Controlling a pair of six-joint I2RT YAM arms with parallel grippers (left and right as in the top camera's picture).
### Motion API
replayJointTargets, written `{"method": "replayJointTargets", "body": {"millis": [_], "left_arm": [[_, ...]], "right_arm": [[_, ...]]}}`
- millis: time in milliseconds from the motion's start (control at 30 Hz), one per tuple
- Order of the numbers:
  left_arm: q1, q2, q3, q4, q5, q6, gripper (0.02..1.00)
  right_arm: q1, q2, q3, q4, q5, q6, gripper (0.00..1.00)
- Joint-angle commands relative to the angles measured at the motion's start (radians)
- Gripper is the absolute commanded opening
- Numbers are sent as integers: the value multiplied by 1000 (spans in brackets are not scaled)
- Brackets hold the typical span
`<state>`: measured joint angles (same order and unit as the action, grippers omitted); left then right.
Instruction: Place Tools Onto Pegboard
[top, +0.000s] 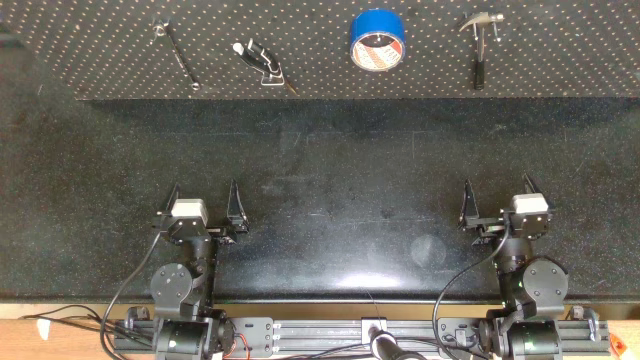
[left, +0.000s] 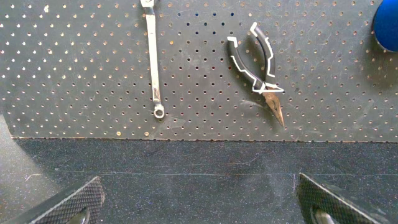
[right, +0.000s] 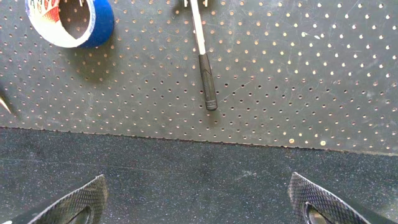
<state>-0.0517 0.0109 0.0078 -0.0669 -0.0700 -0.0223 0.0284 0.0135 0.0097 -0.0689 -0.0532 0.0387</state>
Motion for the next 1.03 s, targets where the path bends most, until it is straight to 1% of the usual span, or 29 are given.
{"method": "replayJointTargets", "body": {"millis": [33,233,300,1033], "left_arm": [[-4,-8,-2,-6,2,16,996],[-4,-8,-2,-5,2,16,996],[-4,-8,-2,-5,3,16,996],[-4,-8,-2,-5,2,16,996]], "right_arm": [[6,-13,-6,-5,10,-26,947],[6,-13,-6,-2,10,-26,947],[25,-13,-6,-2,10,-26,947],[25,-13,-6,-2,10,-26,947]]}}
